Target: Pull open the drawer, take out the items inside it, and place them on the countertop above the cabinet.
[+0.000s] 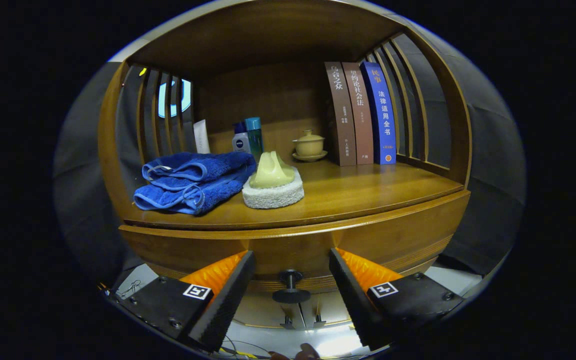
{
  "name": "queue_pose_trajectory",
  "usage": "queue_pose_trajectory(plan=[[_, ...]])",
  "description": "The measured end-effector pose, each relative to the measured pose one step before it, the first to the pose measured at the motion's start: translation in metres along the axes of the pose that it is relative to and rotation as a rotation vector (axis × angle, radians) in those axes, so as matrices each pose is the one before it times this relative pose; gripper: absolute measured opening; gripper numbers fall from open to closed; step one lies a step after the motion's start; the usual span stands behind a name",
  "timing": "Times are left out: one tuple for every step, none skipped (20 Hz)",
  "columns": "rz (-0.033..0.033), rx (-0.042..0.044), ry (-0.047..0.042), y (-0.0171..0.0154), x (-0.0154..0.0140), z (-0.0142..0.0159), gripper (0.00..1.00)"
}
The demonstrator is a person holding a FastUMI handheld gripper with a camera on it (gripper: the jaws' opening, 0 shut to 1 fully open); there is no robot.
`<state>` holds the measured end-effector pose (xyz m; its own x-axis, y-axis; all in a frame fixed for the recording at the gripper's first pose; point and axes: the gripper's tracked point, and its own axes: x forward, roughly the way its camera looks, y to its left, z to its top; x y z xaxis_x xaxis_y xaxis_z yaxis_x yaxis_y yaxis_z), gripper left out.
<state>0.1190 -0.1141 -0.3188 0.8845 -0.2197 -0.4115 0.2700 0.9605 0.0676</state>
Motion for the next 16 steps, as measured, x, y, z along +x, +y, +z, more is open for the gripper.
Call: queue_pose_trajectory(plan=[[-0.00018, 0.00112, -0.00541, -0.00112, 0.00020, 0.00051, 0.99], [0.00154, 0.00912, -0.00620, 0.00018, 0.00090, -0.00051, 0.99], [0.00141, 0.00407, -0.00066, 0.00024, -0.00047, -0.00066, 0.99], [0.00080, 0.00027, -0.00017, -0.00010, -0.00007, -0.00002, 0.99], [0.00039, -0.00017, 0.00018, -0.00016, -0.00026, -0.00001, 0.99], [0.00105, 0.00043, -0.00068, -0.00039, 0.00007, 0.00025, 0.99], [0.00080, 0.00003, 0.00084, -0.00038, 0.00006, -0.00007, 0.99], [0.00047, -0.00021, -0.00058, -0.00028, 0.00009, 0.00000, 0.99], [0.00055, -0.00094, 0.00053, 0.00017, 0.00027, 0.00000, 0.99], [0.00107, 0.00127, -0.00033, -0.00034, 0.00005, 0.00017, 0.99], [0.00145, 0.00369, 0.00034, -0.00024, -0.00037, 0.00004, 0.99], [0.00150, 0.00333, 0.00049, -0.00034, -0.00007, 0.00056, 0.99], [0.00101, 0.00310, 0.00248, -0.00045, 0.00008, -0.00019, 0.99], [0.00213, 0.00111, 0.00294, 0.00010, -0.00010, -0.00023, 0.98], [0.00198, -0.00043, 0.00463, -0.00010, -0.00086, 0.00060, 0.97], [0.00216, -0.00298, 0.00188, 0.00073, -0.00256, 0.00124, 0.97]])
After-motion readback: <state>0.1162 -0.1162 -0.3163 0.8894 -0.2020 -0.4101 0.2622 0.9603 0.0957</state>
